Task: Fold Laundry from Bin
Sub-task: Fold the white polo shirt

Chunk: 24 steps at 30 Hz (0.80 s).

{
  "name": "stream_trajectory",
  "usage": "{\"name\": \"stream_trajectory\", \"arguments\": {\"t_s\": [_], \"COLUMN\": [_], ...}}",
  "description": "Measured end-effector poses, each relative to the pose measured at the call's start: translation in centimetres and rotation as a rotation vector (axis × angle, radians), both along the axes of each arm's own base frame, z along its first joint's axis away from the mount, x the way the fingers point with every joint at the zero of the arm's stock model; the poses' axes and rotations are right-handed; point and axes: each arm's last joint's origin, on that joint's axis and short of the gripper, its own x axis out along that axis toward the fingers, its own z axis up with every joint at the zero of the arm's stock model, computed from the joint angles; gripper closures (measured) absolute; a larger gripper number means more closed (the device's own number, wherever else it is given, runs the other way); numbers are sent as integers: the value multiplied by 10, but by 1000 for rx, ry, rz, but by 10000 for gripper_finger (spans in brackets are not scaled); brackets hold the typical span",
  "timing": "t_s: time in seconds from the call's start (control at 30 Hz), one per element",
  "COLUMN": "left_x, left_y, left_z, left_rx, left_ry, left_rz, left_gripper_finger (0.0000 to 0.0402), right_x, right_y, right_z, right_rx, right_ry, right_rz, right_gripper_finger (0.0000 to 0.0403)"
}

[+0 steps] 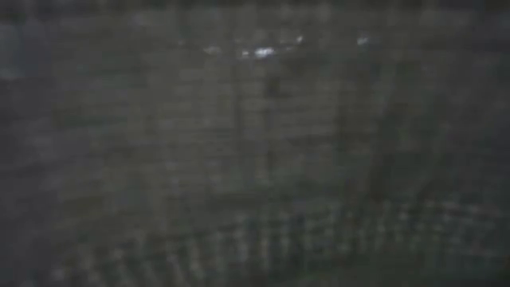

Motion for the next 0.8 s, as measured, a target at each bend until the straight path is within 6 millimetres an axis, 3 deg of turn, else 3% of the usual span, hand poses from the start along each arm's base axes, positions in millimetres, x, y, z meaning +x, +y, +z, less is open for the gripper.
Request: {"name": "stream_trajectory", "arguments": {"t_s": [0.17, 0.3, 0.5, 0.8], "left_x": [4, 4, 3, 3], "left_y": [-5, -8, -7, -8], "left_z": [-26, -41, -43, -43], "left_rx": [-14, -34, -40, -41], "left_ry": [95, 163, 191, 192], "left_rz": [-19, -33, -37, -37], "left_gripper_finger": [299, 299, 299, 299], "right_x": [-3, -15, -39, -59], "right_y": [-13, -19, -28, -36], "right_z": [-10, -18, -21, -18], "right_rx": [-10, -38, -98, -173], "right_ry": [40, 180, 438, 649], "right_rz": [-63, -117, -261, -478], "right_gripper_finger": [259, 259, 259, 259]}}
